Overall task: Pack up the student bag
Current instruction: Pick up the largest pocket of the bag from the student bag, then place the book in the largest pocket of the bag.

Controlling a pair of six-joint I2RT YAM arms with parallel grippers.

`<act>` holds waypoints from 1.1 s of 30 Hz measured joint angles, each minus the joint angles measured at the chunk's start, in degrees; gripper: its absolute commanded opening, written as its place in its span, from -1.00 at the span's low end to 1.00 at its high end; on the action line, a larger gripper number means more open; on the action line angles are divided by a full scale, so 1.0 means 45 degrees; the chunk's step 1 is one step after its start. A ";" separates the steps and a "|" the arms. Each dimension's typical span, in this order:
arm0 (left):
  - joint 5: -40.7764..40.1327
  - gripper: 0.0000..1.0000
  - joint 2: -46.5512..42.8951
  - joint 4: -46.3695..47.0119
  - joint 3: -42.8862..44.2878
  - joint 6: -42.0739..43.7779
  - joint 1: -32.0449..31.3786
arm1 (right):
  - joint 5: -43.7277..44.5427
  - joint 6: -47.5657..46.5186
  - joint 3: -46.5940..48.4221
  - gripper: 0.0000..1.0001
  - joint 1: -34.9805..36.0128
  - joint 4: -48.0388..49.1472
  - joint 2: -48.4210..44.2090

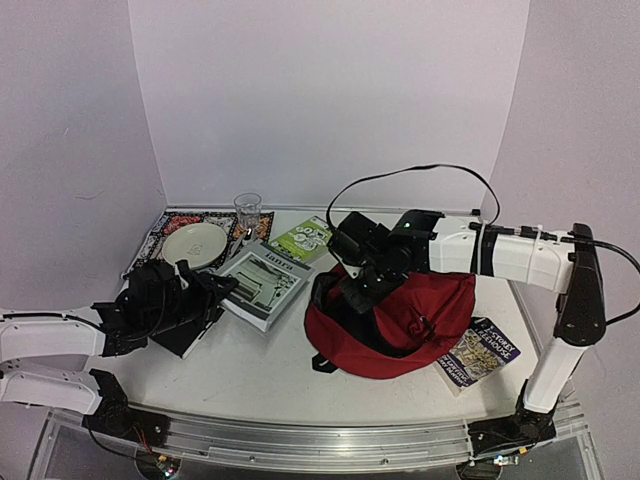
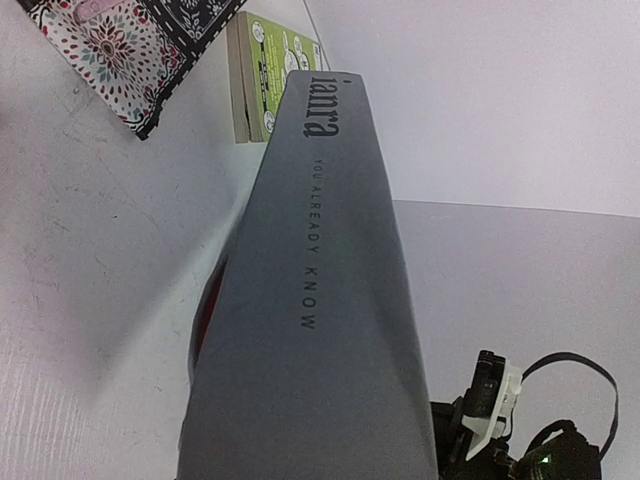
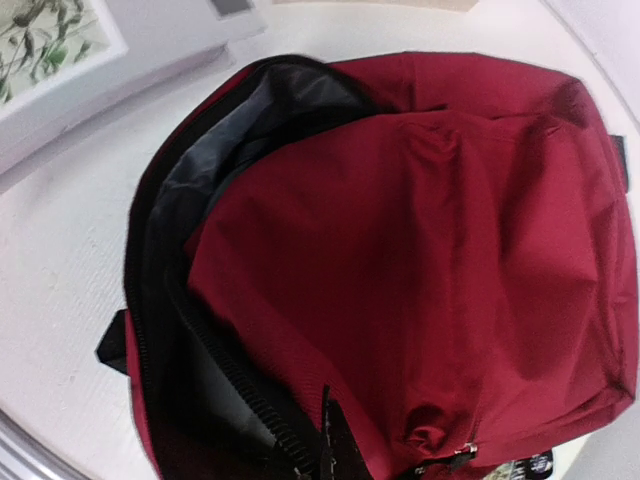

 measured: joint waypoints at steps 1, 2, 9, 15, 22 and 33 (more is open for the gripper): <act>0.0166 -0.36 0.0000 0.0000 0.0000 0.0051 0.0020 | 0.0222 0.0064 0.0020 -1.00 0.0001 -0.0029 -0.0044; 0.0355 -0.36 -0.0001 0.0000 0.0001 0.0112 0.0042 | 0.0462 0.0116 0.0041 -1.00 0.0005 -0.0083 -0.0115; 0.1706 -0.36 -0.0209 -0.0004 0.0031 0.0584 0.0225 | 0.2433 0.1284 0.0058 -1.00 0.0000 -0.0319 -0.1575; 0.3198 -0.36 0.0096 -0.0146 0.0713 0.1178 0.0296 | 0.3523 0.1837 0.0022 -1.00 -0.0024 0.0160 -0.3271; 0.5355 -0.36 0.1724 -0.0198 0.2276 0.1938 0.0316 | 0.3892 0.2033 -0.0133 -1.00 -0.0024 0.0721 -0.3729; 0.7042 -0.33 0.2604 -0.0456 0.3601 0.2436 0.0387 | 0.4241 0.2487 -0.0268 -1.00 -0.0019 0.0983 -0.3729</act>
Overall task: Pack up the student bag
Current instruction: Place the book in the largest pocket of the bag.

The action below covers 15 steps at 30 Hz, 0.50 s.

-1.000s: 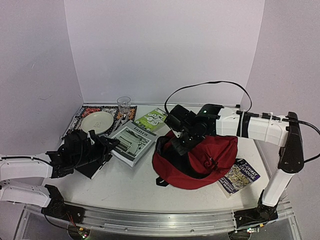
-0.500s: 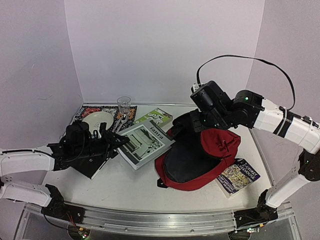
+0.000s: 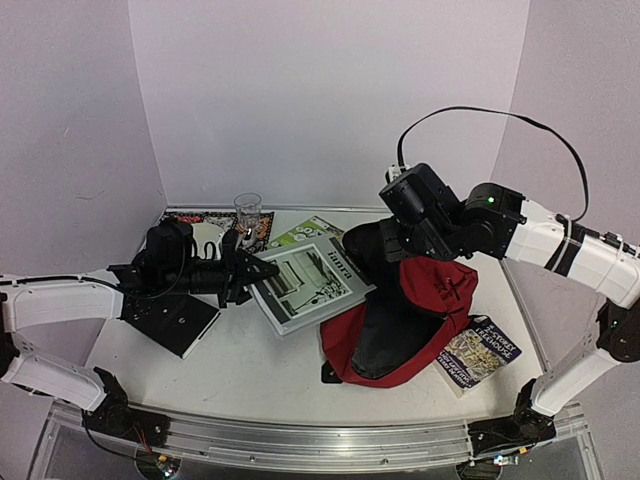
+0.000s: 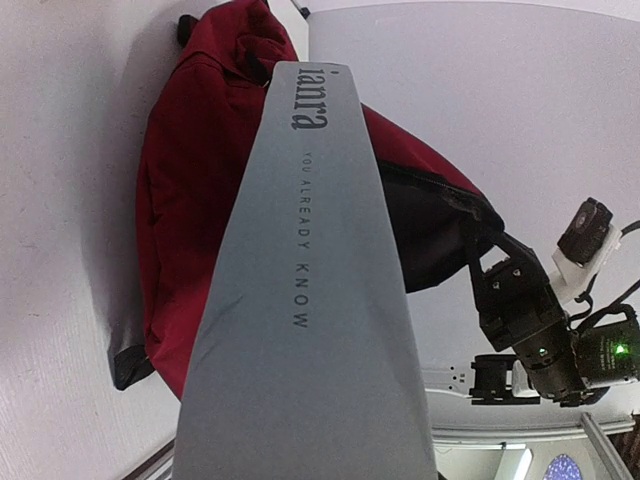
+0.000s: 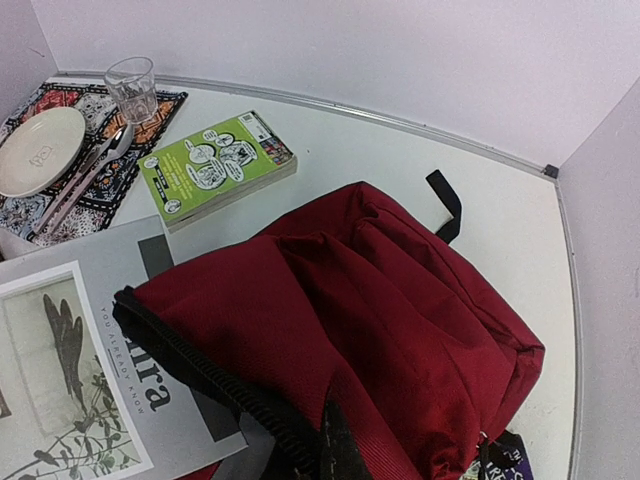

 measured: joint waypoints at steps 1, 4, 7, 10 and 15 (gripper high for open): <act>0.0156 -0.33 0.0002 -0.0027 0.0120 0.0012 0.0011 | 0.0042 0.0043 0.0000 -1.00 0.0000 0.0020 0.0000; 0.0601 -0.33 0.0004 -0.0100 0.0383 0.0040 0.0039 | 0.0165 0.0104 0.0000 -1.00 0.0000 0.0095 0.0002; 0.0975 -0.34 -0.0007 -0.0133 0.0440 0.0041 0.0045 | 0.0313 0.0107 0.0000 -1.00 0.0000 0.0147 0.0036; 0.1039 -0.36 -0.0187 -0.0314 0.0440 -0.0036 0.0077 | 0.0484 0.0107 0.0000 -1.00 0.0000 0.0195 0.0172; 0.0901 -0.38 -0.1203 -0.0388 0.0309 -0.0349 0.0582 | 0.0570 0.0212 0.0000 -1.00 0.0000 0.0276 0.0445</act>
